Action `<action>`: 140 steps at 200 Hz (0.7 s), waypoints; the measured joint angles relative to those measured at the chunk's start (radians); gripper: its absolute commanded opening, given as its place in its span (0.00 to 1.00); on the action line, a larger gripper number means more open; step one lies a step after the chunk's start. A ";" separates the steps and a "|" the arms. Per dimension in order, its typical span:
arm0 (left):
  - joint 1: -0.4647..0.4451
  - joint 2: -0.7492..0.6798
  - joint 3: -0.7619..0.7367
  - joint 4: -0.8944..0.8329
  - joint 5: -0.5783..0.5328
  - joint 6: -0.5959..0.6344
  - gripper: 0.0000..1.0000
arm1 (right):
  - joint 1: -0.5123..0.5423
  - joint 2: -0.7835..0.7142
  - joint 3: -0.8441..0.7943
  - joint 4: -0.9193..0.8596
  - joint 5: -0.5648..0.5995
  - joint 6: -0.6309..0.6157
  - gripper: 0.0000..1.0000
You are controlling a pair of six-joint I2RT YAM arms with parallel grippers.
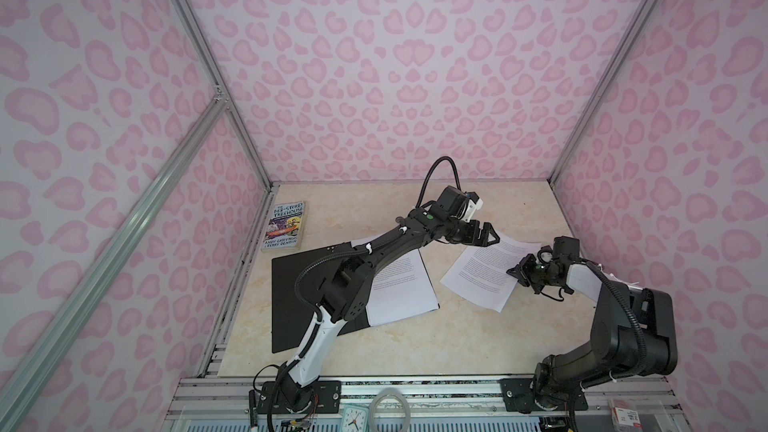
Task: Put the files into the folder
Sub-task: 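Lift the sheet edge with the right gripper while the left reaches toward it, then carry the raised sheet with the right gripper over the folder stack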
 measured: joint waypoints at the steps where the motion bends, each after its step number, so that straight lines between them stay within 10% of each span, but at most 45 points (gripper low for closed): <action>1: 0.000 -0.003 -0.004 0.004 -0.002 0.002 0.98 | 0.000 -0.001 0.000 0.000 0.000 0.000 0.00; 99: -0.006 -0.779 -0.669 0.587 -0.251 0.170 0.98 | 0.101 -0.072 0.300 -0.186 0.027 -0.053 0.00; 140: 0.010 -0.954 -0.898 0.488 -0.448 0.174 0.98 | 0.334 -0.048 0.519 -0.294 0.123 -0.088 0.00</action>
